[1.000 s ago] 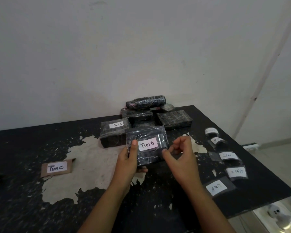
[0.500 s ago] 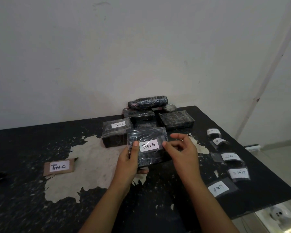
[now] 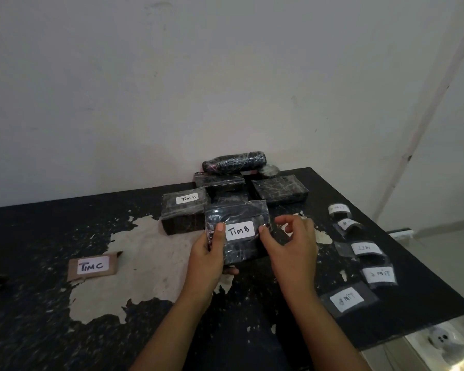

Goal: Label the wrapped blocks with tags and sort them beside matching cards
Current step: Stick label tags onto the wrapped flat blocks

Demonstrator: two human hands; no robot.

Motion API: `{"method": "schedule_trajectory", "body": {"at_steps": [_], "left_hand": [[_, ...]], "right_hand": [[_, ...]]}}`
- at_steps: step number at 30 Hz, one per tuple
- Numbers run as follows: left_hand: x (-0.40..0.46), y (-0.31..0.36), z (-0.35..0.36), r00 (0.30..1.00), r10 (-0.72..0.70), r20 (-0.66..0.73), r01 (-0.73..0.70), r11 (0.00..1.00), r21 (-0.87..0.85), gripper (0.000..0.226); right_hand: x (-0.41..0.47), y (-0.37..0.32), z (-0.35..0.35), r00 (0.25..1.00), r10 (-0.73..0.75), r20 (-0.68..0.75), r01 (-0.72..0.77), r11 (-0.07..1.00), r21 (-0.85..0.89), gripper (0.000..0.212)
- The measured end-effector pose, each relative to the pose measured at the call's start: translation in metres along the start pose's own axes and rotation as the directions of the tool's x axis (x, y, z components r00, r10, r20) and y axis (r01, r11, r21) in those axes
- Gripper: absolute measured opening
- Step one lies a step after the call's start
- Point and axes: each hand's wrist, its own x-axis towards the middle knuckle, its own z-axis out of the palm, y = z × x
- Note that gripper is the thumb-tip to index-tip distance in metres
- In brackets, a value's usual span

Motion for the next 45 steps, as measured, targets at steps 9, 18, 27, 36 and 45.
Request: {"method": "schedule_trajectory", "body": {"at_steps": [9,18,27,36,45], "left_hand": [[0.001,0.004,-0.015,0.996,0.076,0.05,-0.075,0.997,-0.019,0.026],[0.046,0.022,-0.069,0.996,0.09,-0.021,-0.089,0.995,0.048,0.024],[0.13,0.054,-0.13,0.985,0.113,-0.13,-0.099,0.99,0.103,0.02],[0.175,0.04,-0.132,0.981,0.083,-0.178,-0.058,0.988,0.143,0.031],[0.185,0.025,-0.135,0.985,0.064,-0.161,-0.005,0.939,0.344,0.014]], "right_hand": [[0.002,-0.01,0.009,0.925,0.191,0.328,-0.296,0.903,0.31,0.024],[0.017,-0.037,0.06,0.889,0.147,0.434,-0.338,0.85,0.404,0.019],[0.062,-0.057,0.136,0.856,0.195,0.479,-0.4,0.836,0.376,0.015],[0.084,-0.044,0.166,0.858,0.134,0.496,-0.321,0.893,0.314,0.051],[0.086,-0.029,0.179,0.849,0.122,0.515,-0.296,0.916,0.27,0.052]]}}
